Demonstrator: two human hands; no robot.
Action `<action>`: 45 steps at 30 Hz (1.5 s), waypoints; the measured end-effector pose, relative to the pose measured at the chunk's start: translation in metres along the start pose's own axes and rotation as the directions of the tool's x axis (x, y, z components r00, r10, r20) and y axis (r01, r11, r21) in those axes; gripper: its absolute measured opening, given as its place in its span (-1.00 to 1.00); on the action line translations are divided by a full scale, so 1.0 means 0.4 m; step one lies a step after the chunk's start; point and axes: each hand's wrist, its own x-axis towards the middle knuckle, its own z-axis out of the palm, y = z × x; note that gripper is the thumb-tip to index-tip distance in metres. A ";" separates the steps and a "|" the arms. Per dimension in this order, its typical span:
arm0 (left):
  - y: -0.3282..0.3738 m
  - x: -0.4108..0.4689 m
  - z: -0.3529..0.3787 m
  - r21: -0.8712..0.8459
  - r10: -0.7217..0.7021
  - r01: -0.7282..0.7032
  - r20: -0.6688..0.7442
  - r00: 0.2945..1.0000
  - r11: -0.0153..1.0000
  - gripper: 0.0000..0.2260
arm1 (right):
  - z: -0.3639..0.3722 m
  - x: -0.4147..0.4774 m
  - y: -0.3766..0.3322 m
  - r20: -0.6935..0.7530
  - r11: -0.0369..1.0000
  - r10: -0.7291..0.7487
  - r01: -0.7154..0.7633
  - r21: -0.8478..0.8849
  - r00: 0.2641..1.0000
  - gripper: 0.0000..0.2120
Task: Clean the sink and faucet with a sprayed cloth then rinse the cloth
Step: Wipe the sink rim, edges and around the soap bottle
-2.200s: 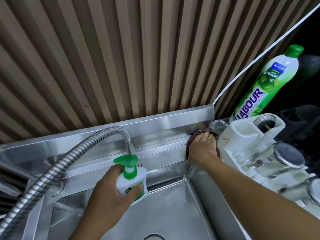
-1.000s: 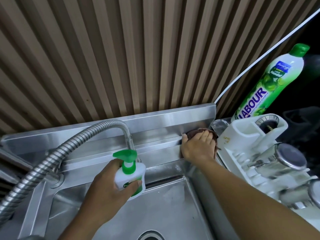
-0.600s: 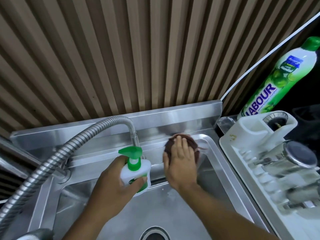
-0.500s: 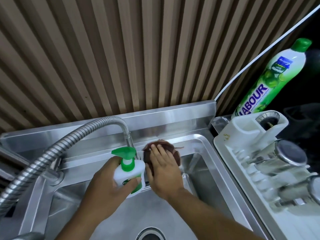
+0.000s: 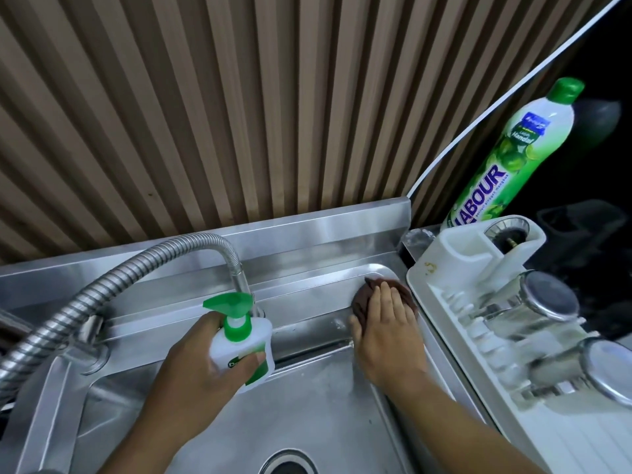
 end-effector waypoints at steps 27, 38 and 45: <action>-0.013 0.007 0.000 0.004 0.020 -0.020 -0.003 1.000 1.000 -0.64 | -0.029 0.075 0.030 0.080 0.999 -0.036 0.037 -0.011 0.996 -0.22; -0.014 0.008 0.000 -0.008 0.052 -0.052 0.001 0.999 0.999 -0.62 | -0.024 -0.072 0.024 0.049 0.996 0.083 -0.084 0.033 0.995 -0.10; -0.021 0.009 0.000 -0.019 0.050 -0.050 0.006 0.999 0.999 -0.65 | -0.034 0.189 -0.028 0.059 0.942 0.213 -0.221 0.251 0.975 -0.29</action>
